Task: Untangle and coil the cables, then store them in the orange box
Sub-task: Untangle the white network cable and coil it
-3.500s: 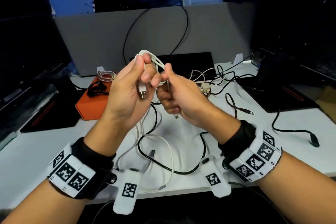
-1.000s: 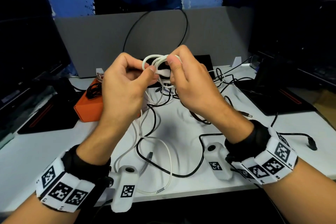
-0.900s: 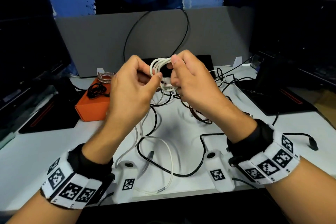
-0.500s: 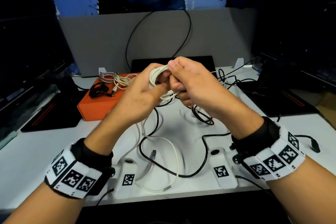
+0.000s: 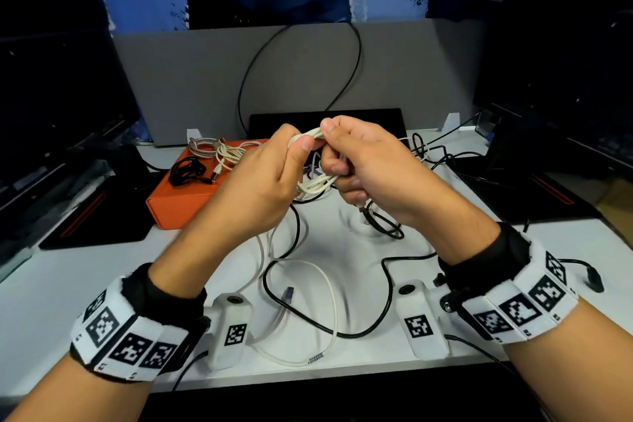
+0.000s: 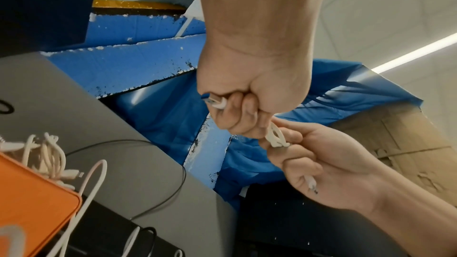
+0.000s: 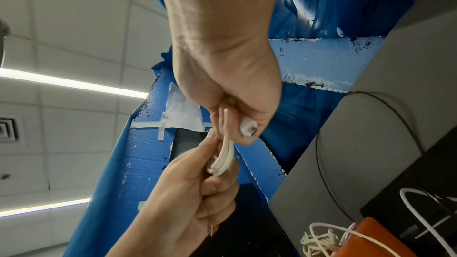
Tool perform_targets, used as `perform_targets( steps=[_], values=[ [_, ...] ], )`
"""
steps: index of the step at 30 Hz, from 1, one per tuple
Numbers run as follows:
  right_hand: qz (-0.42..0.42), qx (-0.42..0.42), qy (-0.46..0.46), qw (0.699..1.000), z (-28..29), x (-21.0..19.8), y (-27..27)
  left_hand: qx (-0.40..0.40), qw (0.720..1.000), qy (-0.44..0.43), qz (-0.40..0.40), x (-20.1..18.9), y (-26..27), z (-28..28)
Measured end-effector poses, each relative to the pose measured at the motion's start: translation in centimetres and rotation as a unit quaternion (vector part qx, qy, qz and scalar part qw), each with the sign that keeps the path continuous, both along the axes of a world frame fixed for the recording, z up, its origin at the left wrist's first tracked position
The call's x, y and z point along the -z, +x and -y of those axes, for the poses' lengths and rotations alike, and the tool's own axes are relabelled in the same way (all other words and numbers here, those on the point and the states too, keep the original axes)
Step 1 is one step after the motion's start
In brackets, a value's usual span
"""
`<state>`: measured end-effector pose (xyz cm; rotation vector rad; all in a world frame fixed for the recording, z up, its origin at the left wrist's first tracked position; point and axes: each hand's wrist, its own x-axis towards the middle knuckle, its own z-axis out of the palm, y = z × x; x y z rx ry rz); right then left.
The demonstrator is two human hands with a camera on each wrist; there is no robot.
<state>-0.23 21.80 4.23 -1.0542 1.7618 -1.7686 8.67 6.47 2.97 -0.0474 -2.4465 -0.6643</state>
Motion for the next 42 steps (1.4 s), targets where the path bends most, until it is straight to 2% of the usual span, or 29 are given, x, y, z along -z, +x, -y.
perform_targets(
  steps=[3,5,6,8,9,13,14,16,18,20,22,24,27,30,34,37,42],
  values=[
    [0.008,-0.018,-0.009,1.000,-0.5,-0.5,-0.3,-0.013,1.000,-0.012,-0.020,-0.2,0.1,0.1],
    [-0.077,0.011,0.017,0.997,-1.2,-1.0,-1.0,-0.021,0.999,-0.008,-0.024,-0.6,0.3,0.6],
    [-0.157,0.033,0.050,0.986,-1.8,-1.4,-1.2,-0.023,1.000,-0.003,-0.021,-0.8,0.4,0.8],
    [-0.317,0.066,0.108,0.940,-2.7,-1.9,-1.8,-0.013,1.000,0.015,-0.011,-1.1,0.6,1.2],
    [-0.366,0.082,0.123,0.919,-3.0,-2.0,-2.1,0.002,0.999,0.034,-0.004,-1.3,0.7,1.2],
    [-0.442,0.161,0.100,0.877,-2.4,-1.1,-2.4,0.096,0.983,0.154,0.026,-1.0,0.8,0.4],
    [-0.439,0.171,0.085,0.878,-2.0,-0.8,-2.3,0.116,0.976,0.182,0.026,-0.9,0.8,0.1],
    [-0.366,0.171,0.035,0.914,-1.5,-0.4,-2.0,0.132,0.971,0.198,0.014,-0.8,0.7,0.0],
    [-0.230,0.132,-0.043,0.963,-1.1,-0.5,-1.6,0.109,0.982,0.153,-0.005,-0.9,0.6,0.3],
    [-0.102,0.081,-0.104,0.986,-0.7,-0.7,-1.1,0.081,0.991,0.109,-0.014,-1.1,0.5,0.5],
    [0.017,0.021,-0.131,0.991,-0.4,-0.6,-0.4,0.061,0.994,0.091,-0.025,-1.1,0.6,0.6],
    [0.141,-0.038,-0.139,0.979,0.0,-0.2,0.2,0.031,0.996,0.068,-0.044,-1.0,0.6,0.6],
    [0.228,-0.077,-0.145,0.960,0.5,0.1,0.4,-0.019,0.996,0.015,-0.081,-1.0,0.7,0.3],
    [0.198,-0.067,-0.129,0.969,0.5,-0.1,0.6,-0.050,0.994,0.002,-0.095,-0.9,0.6,0.0],
    [0.031,-0.019,-0.044,0.998,0.3,0.2,1.2,-0.067,0.994,-0.001,-0.082,-0.4,0.3,-0.3],
    [-0.079,-0.017,0.027,0.996,0.0,0.2,1.0,-0.071,0.995,0.005,-0.071,-0.4,0.2,-0.2],
    [-0.127,-0.060,0.094,0.986,-1.4,-0.5,0.5,-0.056,0.997,-0.017,-0.060,-0.5,0.3,0.0]
  ],
)
